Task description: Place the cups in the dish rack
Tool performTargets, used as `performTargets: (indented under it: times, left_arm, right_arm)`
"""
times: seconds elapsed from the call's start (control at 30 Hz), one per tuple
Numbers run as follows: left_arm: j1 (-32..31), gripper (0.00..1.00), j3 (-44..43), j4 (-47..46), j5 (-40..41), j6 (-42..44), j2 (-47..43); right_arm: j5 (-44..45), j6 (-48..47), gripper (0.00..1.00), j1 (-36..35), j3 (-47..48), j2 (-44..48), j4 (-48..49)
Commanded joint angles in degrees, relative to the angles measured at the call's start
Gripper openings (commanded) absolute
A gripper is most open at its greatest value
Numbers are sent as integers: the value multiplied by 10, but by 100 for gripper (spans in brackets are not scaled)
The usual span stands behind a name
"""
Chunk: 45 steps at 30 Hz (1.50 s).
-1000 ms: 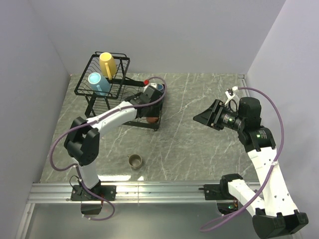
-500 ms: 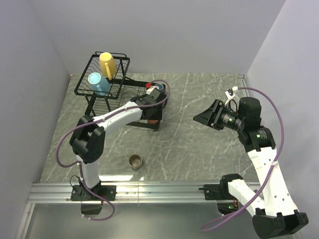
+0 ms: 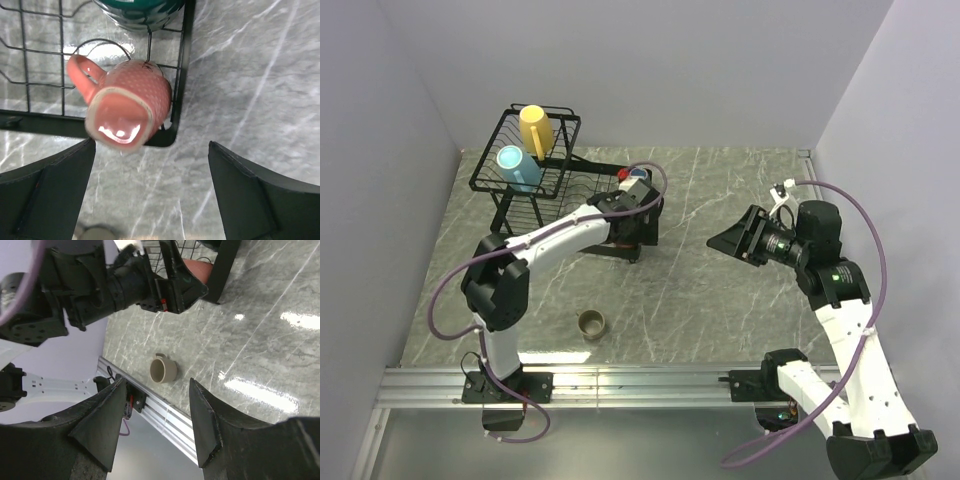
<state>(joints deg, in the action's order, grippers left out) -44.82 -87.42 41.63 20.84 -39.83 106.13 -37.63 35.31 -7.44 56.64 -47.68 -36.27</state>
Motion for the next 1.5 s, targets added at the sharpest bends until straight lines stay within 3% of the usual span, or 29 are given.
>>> performTargets:
  times: [0.0,0.23,0.43,0.6,0.67,0.9,1.03,1.3,1.47]
  left_arm:
    - [-6,99,-65,49,19,-12,-66]
    - [-6,99,-117,153,32,-29,-126]
    - [-40,87,80,159,-13,-89,-238]
    - [-94,80,172,167,-72,-142,-297]
    - [-105,78,203,152,-116,-141,-299]
    - [-135,73,251,130,-136,-161,-266]
    - [-140,62,290,93,-155,-179,-254]
    - [-155,55,344,44,-143,-201,-226]
    - [-156,41,357,21,-132,-205,-218]
  right_arm:
    - [-10,-2,60,-5,-7,18,30]
    - [-10,-1,60,-17,-17,22,42]
    - [2,-12,60,-30,-11,20,39]
    - [13,-23,60,-45,-8,15,31]
    - [12,-24,60,-52,-10,11,33]
    - [14,-31,60,-78,-5,-14,37]
    - [19,-38,60,-93,2,-23,33]
    - [25,-45,60,-113,8,-27,21]
    - [30,-49,60,-122,15,-29,12]
